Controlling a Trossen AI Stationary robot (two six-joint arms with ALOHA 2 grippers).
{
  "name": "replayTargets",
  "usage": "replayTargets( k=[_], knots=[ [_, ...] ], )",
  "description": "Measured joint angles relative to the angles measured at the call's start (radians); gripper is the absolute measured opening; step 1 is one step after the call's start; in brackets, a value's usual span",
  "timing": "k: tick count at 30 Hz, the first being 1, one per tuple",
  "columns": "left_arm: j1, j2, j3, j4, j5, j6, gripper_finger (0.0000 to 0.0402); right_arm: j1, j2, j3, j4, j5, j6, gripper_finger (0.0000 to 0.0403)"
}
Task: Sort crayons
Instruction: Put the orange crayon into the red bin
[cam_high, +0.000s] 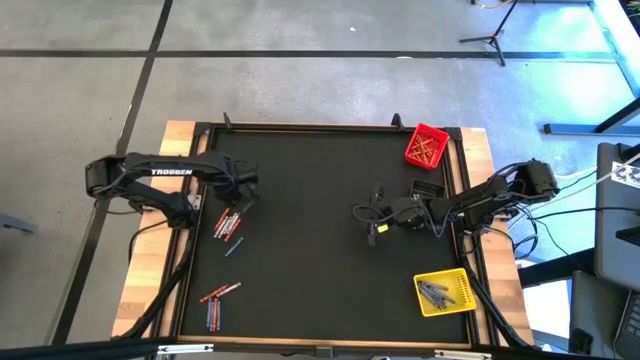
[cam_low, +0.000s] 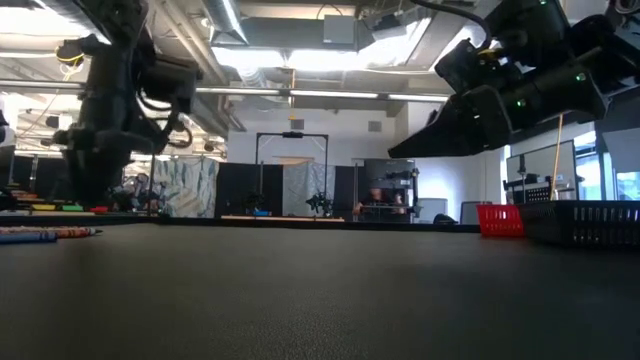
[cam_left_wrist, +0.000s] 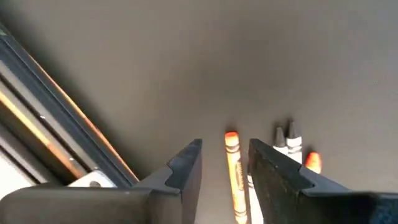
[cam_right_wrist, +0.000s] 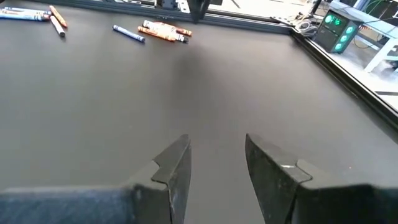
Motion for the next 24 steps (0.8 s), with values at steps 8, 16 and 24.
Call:
replayTargets(
  k=[8,16,24],
  knots=[
    [0.001,0.068,-0.053,0.053,0.068,-0.016,0.0123,0.000,0.000,0.000,0.000,0.000,0.001,0.0149],
    [0.001,0.147,-0.097,0.115,0.104,-0.016,0.0122,0.000,0.000,0.000,0.000,-0.001,0.001,0.0149],
    [0.001,0.149,-0.098,0.119,0.109,-0.016,0.0077,0.000,0.000,0.000,-0.001,0.000,0.001,0.0149]
  ],
)
